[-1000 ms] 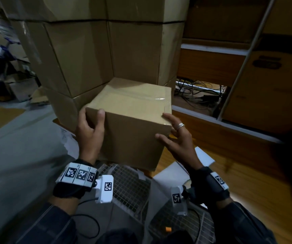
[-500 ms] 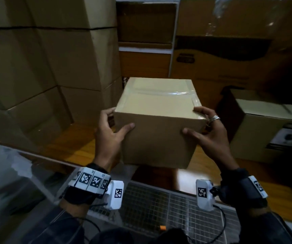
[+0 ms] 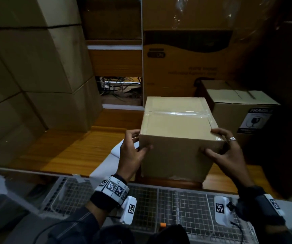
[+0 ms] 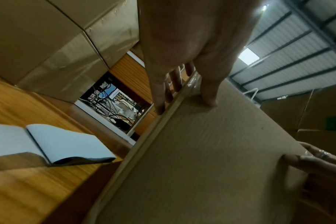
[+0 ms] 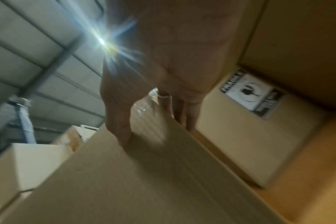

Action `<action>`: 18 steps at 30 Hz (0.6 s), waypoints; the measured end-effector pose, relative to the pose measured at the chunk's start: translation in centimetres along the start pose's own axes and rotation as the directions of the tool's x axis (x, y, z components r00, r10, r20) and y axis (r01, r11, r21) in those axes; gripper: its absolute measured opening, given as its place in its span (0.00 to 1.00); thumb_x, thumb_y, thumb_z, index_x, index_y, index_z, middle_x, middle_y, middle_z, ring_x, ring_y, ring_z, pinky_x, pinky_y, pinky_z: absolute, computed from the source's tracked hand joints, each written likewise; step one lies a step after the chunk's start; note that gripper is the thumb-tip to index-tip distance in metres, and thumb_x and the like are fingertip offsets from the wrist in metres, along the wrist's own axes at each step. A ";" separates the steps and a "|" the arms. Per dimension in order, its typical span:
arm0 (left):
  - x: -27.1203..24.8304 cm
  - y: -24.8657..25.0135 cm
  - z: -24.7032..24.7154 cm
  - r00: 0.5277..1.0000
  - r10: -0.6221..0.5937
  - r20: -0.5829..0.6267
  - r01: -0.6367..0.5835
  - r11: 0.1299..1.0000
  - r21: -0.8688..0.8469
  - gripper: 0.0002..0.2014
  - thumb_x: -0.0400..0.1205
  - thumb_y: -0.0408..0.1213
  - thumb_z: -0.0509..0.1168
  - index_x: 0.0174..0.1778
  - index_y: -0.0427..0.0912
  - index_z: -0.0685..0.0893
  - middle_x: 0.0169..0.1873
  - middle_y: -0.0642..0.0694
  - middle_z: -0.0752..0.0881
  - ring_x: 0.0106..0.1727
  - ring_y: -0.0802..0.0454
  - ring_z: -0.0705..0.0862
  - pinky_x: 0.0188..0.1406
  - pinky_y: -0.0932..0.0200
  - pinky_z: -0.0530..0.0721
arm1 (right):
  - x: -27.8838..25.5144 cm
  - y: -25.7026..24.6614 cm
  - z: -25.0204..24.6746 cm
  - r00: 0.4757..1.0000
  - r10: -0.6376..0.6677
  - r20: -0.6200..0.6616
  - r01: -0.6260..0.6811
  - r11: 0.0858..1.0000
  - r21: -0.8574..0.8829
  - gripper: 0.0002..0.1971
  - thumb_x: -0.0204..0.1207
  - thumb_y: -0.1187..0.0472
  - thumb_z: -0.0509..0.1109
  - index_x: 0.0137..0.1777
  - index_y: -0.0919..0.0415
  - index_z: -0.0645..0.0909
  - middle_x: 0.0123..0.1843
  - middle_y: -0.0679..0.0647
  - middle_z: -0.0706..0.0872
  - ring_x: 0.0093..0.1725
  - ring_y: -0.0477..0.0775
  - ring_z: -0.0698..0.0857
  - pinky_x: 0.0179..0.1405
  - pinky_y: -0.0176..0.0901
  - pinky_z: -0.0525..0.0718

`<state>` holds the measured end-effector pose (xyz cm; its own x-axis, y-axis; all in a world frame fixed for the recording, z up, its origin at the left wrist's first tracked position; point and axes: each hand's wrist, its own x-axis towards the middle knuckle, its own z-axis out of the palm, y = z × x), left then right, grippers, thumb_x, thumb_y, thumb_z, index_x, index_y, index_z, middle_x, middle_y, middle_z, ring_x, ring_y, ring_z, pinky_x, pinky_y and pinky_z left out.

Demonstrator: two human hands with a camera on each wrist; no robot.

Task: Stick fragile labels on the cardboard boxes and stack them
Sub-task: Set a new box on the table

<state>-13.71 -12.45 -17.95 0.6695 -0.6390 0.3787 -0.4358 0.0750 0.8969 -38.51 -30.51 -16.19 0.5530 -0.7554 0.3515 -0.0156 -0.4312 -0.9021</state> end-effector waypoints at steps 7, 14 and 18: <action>0.0 -1.5 -0.4 0.998 0.040 0.049 -0.041 0.999 0.017 0.31 0.78 0.45 0.78 0.74 0.53 0.71 0.70 0.54 0.80 0.71 0.60 0.80 0.62 0.66 0.85 | -0.3 0.0 -0.1 1.000 0.004 0.001 -0.004 0.994 -0.109 0.43 0.66 0.60 0.85 0.78 0.34 0.71 0.69 0.22 0.75 0.64 0.22 0.79 0.54 0.28 0.88; -1.9 -7.9 -6.3 0.998 0.043 0.036 -0.052 0.952 0.302 0.21 0.86 0.50 0.69 0.73 0.46 0.78 0.66 0.52 0.83 0.66 0.58 0.81 0.60 0.66 0.80 | -2.6 -2.9 1.5 0.919 -0.322 -0.229 0.252 0.924 -0.287 0.36 0.78 0.48 0.79 0.83 0.57 0.71 0.79 0.52 0.75 0.77 0.49 0.77 0.75 0.47 0.80; -1.7 -13.2 -9.6 0.968 -0.053 0.244 -0.072 0.876 0.476 0.23 0.84 0.53 0.65 0.70 0.43 0.82 0.66 0.45 0.85 0.67 0.47 0.83 0.59 0.58 0.78 | -3.5 -6.6 5.1 0.821 -0.564 -0.086 0.480 0.765 -0.429 0.22 0.77 0.61 0.76 0.68 0.72 0.81 0.65 0.64 0.84 0.67 0.56 0.83 0.67 0.43 0.81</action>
<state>-3.31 -4.97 -28.23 0.5245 -0.8097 0.2632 -0.7167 -0.2529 0.6499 -36.14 -22.50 -12.70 0.3911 -0.4199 0.8190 -0.1037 -0.9043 -0.4141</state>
